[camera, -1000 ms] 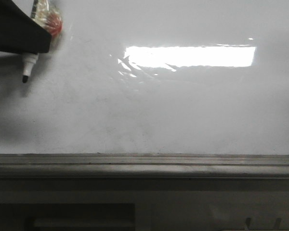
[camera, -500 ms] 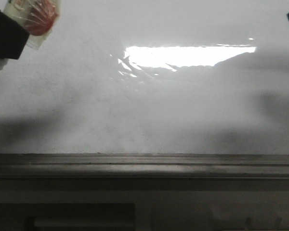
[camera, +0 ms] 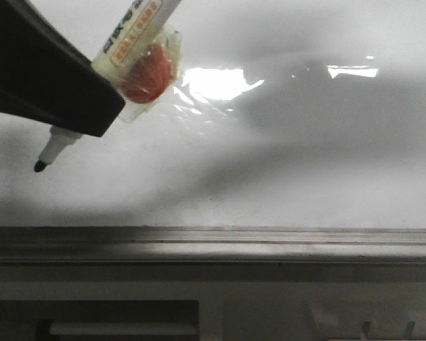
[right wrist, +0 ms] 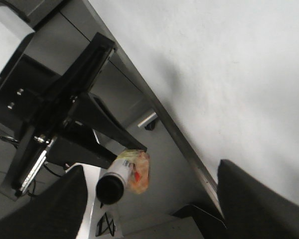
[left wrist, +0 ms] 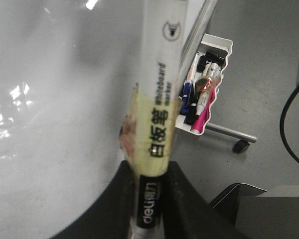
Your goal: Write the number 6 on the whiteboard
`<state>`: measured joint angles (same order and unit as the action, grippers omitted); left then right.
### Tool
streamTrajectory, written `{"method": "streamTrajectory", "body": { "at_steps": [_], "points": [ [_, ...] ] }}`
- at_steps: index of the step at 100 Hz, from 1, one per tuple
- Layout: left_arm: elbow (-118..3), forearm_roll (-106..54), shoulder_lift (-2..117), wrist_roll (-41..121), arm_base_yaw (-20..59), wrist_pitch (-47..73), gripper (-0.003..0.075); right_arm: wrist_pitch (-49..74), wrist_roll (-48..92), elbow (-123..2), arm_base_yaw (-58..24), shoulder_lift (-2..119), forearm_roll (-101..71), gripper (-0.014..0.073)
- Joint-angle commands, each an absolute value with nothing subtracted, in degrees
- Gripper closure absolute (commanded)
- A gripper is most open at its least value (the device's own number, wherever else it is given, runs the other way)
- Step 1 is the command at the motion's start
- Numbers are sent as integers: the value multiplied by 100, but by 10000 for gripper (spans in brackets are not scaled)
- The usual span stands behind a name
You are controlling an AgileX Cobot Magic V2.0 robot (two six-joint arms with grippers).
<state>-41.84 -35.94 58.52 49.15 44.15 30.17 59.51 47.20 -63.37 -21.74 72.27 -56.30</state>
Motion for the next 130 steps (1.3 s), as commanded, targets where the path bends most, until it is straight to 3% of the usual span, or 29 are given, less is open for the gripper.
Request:
{"method": "streamTrajectory", "body": {
  "at_steps": [1, 17, 23, 50, 64, 71, 88, 95, 130],
  "points": [
    [-4483, -3707, 5914, 4832, 4468, 2683, 741, 6095, 4619, -6720, -2349, 7358, -5629, 105],
    [-4677, -3693, 6096, 4832, 4468, 2634, 741, 6126, 4615, -6898, -2557, 7565, -5586, 109],
    [-4743, -3680, 6153, 4832, 4468, 2634, 741, 6126, 4615, -6943, -2557, 7599, -5571, 151],
    [-4760, -3652, 6177, 4843, 4468, 2553, 740, 6137, 4787, -6967, -2557, 7617, -5490, 666],
    [-4760, -3652, 6177, 4843, 4468, 2565, 723, 6149, 4845, -6967, -2557, 7617, -5490, 658],
    [-4760, -3663, 6177, 4843, 4468, 2574, 657, 6149, 4882, -6967, -2557, 7617, -5490, 657],
    [-4760, -3878, 6027, 4843, 4268, 2387, 330, 6098, 4882, -6874, -2557, 7506, -5477, 638],
    [-4760, -4033, 5895, 4843, 4050, 2323, 242, 5849, 4886, -6732, -2557, 7288, -5432, 638],
    [-4250, -4885, 4804, 4832, 2234, 2337, 227, 3554, 4886, -4898, -2557, 5190, -5161, 638]
  ]
}}
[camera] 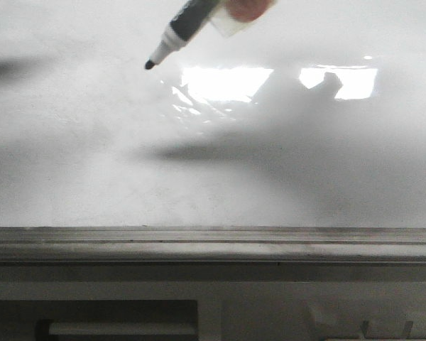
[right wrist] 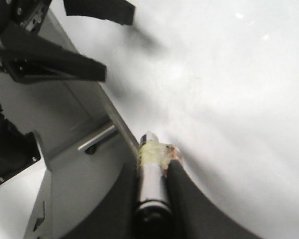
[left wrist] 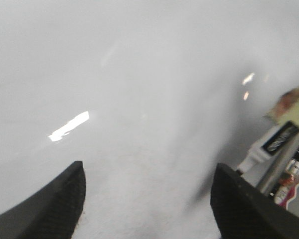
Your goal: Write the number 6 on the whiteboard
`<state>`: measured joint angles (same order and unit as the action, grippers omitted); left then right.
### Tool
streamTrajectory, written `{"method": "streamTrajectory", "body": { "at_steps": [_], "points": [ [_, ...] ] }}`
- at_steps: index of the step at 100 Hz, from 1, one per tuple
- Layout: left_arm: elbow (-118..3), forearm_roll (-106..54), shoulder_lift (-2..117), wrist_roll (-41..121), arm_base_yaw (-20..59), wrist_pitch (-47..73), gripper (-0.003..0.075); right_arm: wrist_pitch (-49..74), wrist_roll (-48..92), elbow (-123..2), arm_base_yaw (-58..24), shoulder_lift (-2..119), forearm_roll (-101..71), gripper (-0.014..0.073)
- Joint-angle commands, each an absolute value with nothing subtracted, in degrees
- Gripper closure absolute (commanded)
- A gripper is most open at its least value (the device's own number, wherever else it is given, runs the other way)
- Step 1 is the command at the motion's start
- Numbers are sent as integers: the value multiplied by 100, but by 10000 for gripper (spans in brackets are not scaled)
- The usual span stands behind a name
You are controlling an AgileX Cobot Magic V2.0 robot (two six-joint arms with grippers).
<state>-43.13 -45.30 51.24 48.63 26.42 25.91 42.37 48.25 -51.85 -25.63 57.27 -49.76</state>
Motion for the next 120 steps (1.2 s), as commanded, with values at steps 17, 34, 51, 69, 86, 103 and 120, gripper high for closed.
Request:
{"method": "streamTrajectory", "body": {
  "at_steps": [17, 34, 51, 69, 86, 103, 120],
  "points": [
    [-3606, -5278, 4256, 4832, 1429, 2222, 227, 2615, 4886, -4085, -2557, 4423, -5172, 638],
    [-3244, -5554, 3825, 4832, 944, 2117, 227, 1821, 4886, -3723, -2557, 4165, -5172, 638],
    [-3211, -5577, 3719, 4832, 848, 2116, 227, 1071, 4886, -3725, -2557, 4376, -5172, 638],
    [-3211, -5603, 3719, 4832, 848, 2126, 227, 452, 4886, -3725, -2557, 4841, -5172, 638],
    [-3211, -5603, 3719, 4832, 848, 2126, 227, 1138, 4923, -3902, -2557, 5398, -5147, 638],
    [-3211, -5603, 3719, 4832, 848, 2126, 227, 2204, 5037, -3963, -2557, 5559, -4860, 638],
    [-3211, -5603, 3719, 4832, 848, 2160, 227, 2690, 4750, -3963, -2368, 5359, -4271, 638]
  ]
}}
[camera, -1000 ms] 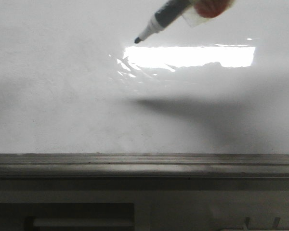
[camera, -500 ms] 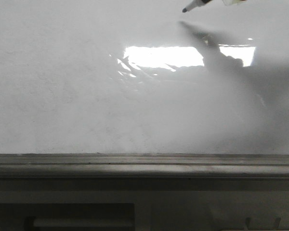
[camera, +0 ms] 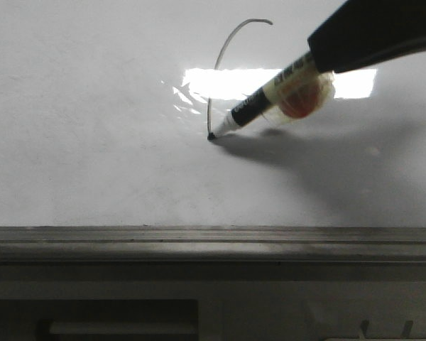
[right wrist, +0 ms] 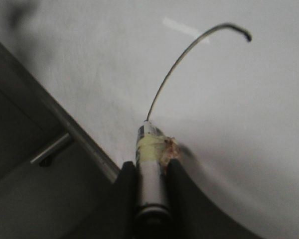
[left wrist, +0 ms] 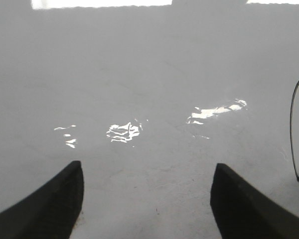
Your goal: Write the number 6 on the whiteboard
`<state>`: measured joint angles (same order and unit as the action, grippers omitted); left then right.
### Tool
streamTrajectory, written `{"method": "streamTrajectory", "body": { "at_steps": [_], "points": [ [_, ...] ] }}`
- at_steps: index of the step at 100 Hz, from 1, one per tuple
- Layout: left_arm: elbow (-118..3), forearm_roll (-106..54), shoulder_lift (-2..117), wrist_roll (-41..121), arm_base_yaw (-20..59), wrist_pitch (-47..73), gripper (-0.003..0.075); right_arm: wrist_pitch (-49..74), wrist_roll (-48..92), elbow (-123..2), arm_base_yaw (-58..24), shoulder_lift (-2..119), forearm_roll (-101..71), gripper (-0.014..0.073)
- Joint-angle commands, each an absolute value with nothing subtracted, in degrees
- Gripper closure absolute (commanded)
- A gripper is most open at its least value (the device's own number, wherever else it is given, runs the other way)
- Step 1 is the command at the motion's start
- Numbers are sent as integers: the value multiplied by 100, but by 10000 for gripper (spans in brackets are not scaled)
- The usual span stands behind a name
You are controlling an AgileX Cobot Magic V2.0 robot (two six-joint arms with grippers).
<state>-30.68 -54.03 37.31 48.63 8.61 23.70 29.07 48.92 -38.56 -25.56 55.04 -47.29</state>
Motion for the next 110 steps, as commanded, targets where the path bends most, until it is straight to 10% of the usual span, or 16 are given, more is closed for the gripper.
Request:
{"method": "streamTrajectory", "body": {
  "at_steps": [1, 46, 110],
  "points": [
    [-3211, -5603, 3719, 4832, 848, 2160, 227, 2690, 4698, -3963, -2351, 5328, -4245, 638],
    [-3211, -5733, 3719, 4832, 848, 2170, 227, 1992, 5639, -4146, -2375, 5410, -5696, 638],
    [-3232, -8069, 4044, 7553, 1846, 3800, 332, 4895, 5437, -5177, -2426, 5514, -5040, 638]
  ]
}}
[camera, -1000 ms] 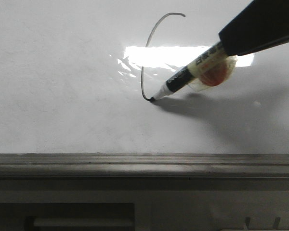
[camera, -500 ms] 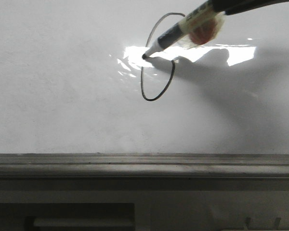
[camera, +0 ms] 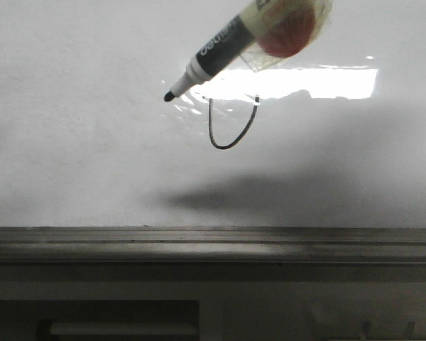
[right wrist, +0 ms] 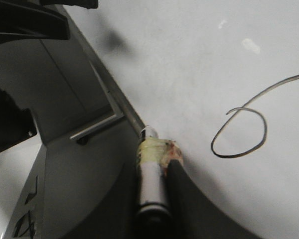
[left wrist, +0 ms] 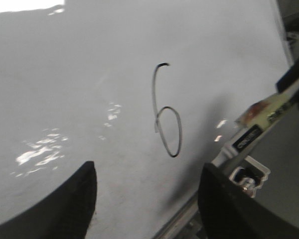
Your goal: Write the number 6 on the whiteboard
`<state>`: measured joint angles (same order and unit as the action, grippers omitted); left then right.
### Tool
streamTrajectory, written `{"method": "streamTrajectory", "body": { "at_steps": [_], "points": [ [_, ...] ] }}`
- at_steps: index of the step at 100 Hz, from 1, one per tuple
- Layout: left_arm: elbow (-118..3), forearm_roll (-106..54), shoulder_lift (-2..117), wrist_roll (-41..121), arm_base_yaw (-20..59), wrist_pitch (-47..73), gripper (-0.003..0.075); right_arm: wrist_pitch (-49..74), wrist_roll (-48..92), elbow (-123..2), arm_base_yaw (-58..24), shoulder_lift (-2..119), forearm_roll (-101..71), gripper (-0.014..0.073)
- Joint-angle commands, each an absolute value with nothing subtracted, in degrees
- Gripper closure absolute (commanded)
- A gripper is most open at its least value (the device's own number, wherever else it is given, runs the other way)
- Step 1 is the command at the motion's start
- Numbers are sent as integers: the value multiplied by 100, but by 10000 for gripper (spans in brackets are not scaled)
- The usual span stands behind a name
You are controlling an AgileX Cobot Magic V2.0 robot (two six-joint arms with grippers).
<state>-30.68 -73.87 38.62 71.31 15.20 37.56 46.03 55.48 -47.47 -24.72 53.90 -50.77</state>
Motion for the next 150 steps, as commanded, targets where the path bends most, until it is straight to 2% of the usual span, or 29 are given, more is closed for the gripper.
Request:
{"method": "streamTrajectory", "body": {
  "at_steps": [1, 21, 48, 61, 88, 96, 103, 117, 120, 126, 143, 150],
  "points": [
    [-3246, -8071, 4084, 7568, 1880, 3800, 332, 4948, 5420, -5197, -2426, 5543, -5008, 638],
    [-3597, -8066, 4834, 7946, 2992, 3624, 332, 5318, 5314, -5673, -2426, 5804, -4954, 638],
    [-4374, -7461, 5973, 7992, 4397, 2571, 332, 5457, 5279, -5795, -2426, 5831, -4946, 638],
    [-4534, -7334, 6255, 7992, 4645, 2358, 332, 5455, 5279, -5795, -2426, 5831, -4946, 638],
    [-4534, -7306, 6449, 7992, 4646, 2129, 343, 5407, 5279, -5795, -2426, 5831, -4946, 638],
    [-4534, -7306, 6459, 8002, 4646, 1995, 397, 5407, 5279, -5795, -2426, 5831, -4946, 638],
    [-4534, -7295, 6459, 8014, 4646, 1994, 478, 5407, 5279, -5795, -2426, 5831, -4946, 638],
    [-4534, -7243, 6459, 8013, 4646, 1994, 694, 5420, 5279, -5795, -2426, 5831, -4946, 632],
    [-4534, -7232, 6459, 8013, 4646, 1994, 741, 5449, 5279, -5795, -2426, 5831, -4946, 612],
    [-4534, -7231, 6459, 8013, 4646, 1994, 741, 5494, 5279, -5795, -2426, 5831, -4946, 541],
    [-4534, -7231, 6459, 8013, 4646, 1855, 741, 5449, 5219, -5795, -2426, 5831, -4946, 160],
    [-4534, -7231, 6415, 7965, 4646, 1668, 741, 5368, 5016, -5795, -2370, 5820, -4820, 125]
  ]
}}
